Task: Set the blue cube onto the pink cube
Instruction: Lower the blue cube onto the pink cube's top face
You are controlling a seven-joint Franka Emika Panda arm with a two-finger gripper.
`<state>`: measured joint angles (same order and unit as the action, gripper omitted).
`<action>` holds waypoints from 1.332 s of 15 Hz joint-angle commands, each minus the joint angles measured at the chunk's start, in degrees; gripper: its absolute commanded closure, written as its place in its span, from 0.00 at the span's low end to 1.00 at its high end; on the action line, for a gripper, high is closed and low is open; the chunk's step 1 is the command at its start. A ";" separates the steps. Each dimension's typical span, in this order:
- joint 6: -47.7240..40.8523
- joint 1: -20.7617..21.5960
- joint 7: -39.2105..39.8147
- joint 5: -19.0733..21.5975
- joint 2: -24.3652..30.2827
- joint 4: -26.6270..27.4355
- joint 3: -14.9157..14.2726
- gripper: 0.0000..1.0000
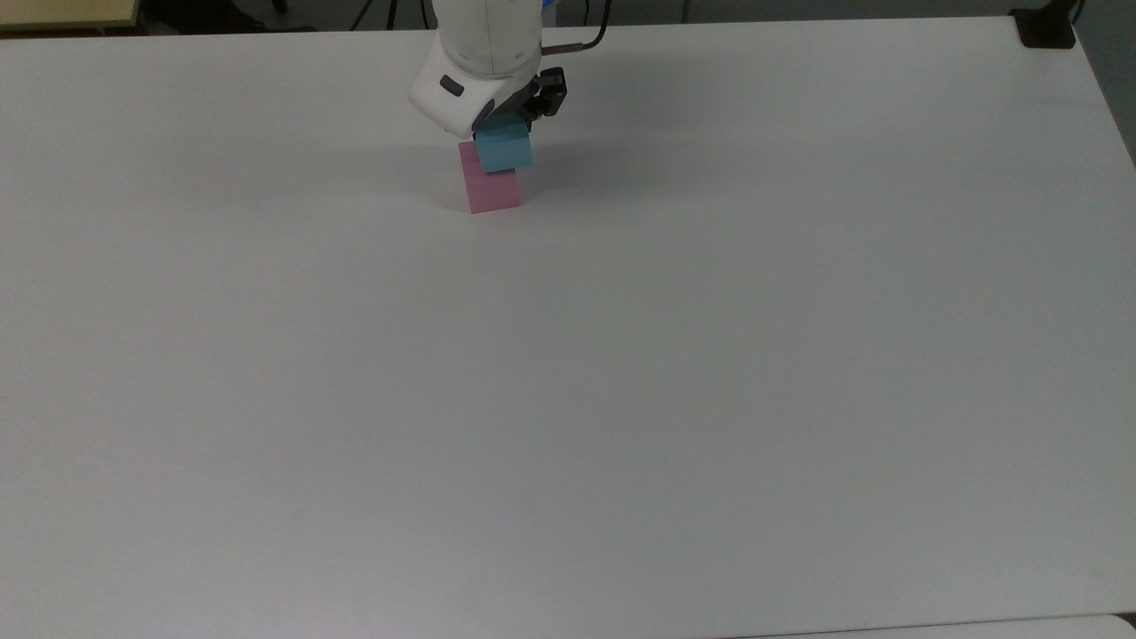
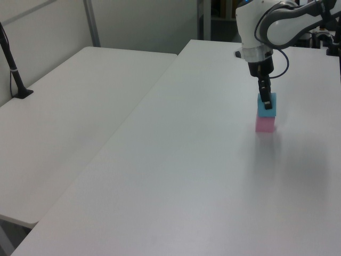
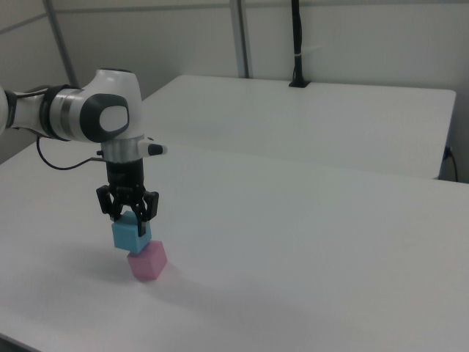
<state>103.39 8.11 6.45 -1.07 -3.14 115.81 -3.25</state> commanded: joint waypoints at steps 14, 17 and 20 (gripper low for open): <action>2.34 -0.37 -1.35 -0.25 -0.55 0.04 -0.36 0.00; 2.34 -0.37 -1.26 -0.25 -0.55 0.03 -0.36 0.00; 1.47 -0.46 -1.00 -0.25 0.14 -1.10 -0.44 0.00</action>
<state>104.48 7.62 6.06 -1.08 -3.75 115.72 -3.42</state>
